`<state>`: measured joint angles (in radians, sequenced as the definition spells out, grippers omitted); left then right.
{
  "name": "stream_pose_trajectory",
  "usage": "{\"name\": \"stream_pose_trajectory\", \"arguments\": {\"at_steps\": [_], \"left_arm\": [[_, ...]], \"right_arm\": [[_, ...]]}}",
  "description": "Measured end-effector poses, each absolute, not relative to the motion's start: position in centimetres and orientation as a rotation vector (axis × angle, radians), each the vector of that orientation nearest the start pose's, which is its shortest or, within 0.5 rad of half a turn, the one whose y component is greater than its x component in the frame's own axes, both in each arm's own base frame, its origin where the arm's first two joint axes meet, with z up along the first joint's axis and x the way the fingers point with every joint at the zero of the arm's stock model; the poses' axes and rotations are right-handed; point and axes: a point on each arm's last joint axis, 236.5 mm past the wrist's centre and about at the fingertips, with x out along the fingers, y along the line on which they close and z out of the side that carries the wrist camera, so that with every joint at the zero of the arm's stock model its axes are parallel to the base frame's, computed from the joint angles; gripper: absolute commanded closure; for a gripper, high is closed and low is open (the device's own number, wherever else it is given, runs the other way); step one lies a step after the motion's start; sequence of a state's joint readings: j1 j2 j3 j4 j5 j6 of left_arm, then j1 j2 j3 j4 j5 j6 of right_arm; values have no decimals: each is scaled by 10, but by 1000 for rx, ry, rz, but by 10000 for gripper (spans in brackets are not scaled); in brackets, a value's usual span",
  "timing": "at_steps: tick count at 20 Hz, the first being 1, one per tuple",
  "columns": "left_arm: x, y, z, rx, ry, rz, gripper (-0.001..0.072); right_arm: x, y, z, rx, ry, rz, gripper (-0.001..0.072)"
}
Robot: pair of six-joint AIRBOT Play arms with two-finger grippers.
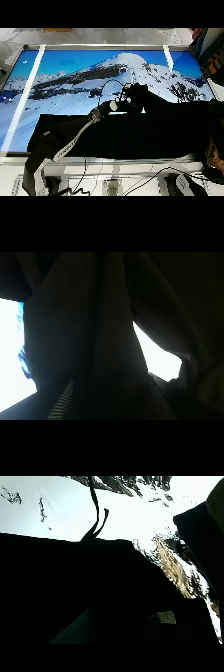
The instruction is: Fold the clothes and pants, and hang the long-sleeved shirts on hangers.
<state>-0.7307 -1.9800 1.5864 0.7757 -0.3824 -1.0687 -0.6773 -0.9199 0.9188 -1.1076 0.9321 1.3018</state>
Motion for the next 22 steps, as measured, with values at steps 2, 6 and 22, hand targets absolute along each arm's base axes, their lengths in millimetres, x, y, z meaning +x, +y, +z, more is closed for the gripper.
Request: {"name": "stream_pose_trajectory", "arguments": {"at_steps": [2,6,22], "left_arm": [[436,-476,-64,-72,781,-859,364],[435,-481,-65,-70,768,-859,697],[562,-270,187,-69,289,-553,699]], "right_arm": [[334,-160,90,460,763,-298,693],[334,-160,90,460,764,-298,694],[342,-169,99,453,703,-321,694]]}}
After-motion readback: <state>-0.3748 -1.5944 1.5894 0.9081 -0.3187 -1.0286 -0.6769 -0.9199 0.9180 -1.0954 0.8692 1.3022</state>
